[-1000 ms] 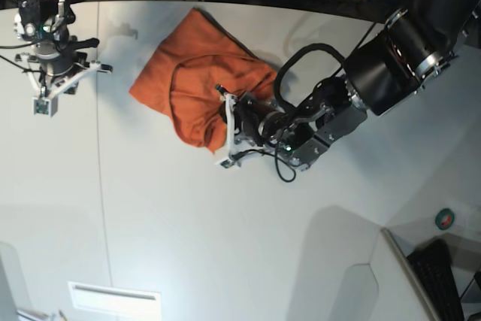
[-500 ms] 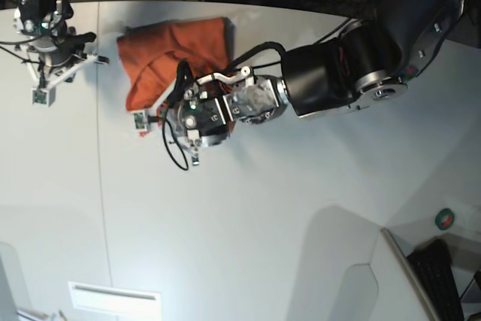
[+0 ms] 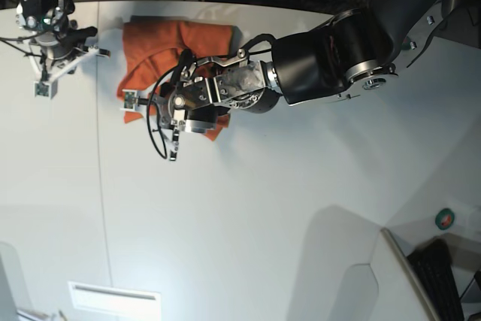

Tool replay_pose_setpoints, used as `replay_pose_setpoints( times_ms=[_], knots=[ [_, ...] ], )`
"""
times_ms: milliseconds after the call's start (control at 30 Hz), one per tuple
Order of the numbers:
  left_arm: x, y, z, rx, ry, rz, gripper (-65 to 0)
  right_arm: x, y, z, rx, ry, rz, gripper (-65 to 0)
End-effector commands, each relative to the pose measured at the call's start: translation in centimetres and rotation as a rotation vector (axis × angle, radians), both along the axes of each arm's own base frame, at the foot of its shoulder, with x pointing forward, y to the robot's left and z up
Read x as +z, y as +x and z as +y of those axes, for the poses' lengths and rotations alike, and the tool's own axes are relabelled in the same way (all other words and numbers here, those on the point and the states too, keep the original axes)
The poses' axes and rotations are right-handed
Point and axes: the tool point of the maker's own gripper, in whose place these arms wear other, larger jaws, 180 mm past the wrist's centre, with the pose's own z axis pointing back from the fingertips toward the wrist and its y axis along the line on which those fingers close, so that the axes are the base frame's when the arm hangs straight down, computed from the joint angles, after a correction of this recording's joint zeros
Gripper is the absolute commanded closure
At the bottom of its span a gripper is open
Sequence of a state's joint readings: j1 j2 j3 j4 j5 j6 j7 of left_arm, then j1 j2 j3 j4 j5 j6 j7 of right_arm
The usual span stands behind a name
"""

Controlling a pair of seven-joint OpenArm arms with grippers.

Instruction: Layout the t-shirt on the table in an organized manner, then fold the t-shirt properly

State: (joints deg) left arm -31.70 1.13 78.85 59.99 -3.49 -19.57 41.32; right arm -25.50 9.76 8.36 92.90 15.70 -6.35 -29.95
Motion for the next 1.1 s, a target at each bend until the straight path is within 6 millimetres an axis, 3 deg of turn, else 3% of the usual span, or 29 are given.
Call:
replay_pose_setpoints(
  times_ms=[0,367,533,567,767,833,933,1000,1067],
  knots=[
    [1.5,0.9,-1.4,-0.012,-0.041,-0.024,0.0,0.6,0.5,-0.4,0.004,-0.015,-0.025,0.0],
    [1.5,0.4,-1.5,-0.046,-0.032,-0.003,0.0,0.7,0.7,-0.5,0.003,-0.015,-0.03,0.0],
    [3.0,1.9,-1.6,-0.002,-0.084,0.03,0.0,0.7,0.7,-0.4,0.006,-0.014,-0.03,0.0],
    [3.4,2.0,-1.8,-0.007,-0.095,0.034,-2.0,0.7,0.7,-0.4,0.006,-0.014,-0.03,0.0],
    [4.1,2.1,-1.8,-0.042,-0.102,0.053,-35.7,0.7,0.7,-0.3,0.007,-0.013,-0.031,0.0],
    [4.0,2.0,-1.9,-0.051,-0.095,0.049,-43.1,0.7,0.7,-0.3,0.007,-0.013,-0.031,0.0],
    [4.1,2.0,-2.0,-0.046,-0.102,0.053,-51.3,0.7,0.7,-0.3,0.007,-0.013,-0.031,0.0],
    [4.3,2.4,-1.6,-0.034,-0.083,0.044,-53.5,0.7,0.7,-0.3,0.007,-0.013,-0.031,0.0],
    [5.6,4.3,-1.2,0.009,-0.079,0.015,-53.5,0.7,0.7,-0.3,0.007,-0.013,-0.031,0.0]
  ],
)
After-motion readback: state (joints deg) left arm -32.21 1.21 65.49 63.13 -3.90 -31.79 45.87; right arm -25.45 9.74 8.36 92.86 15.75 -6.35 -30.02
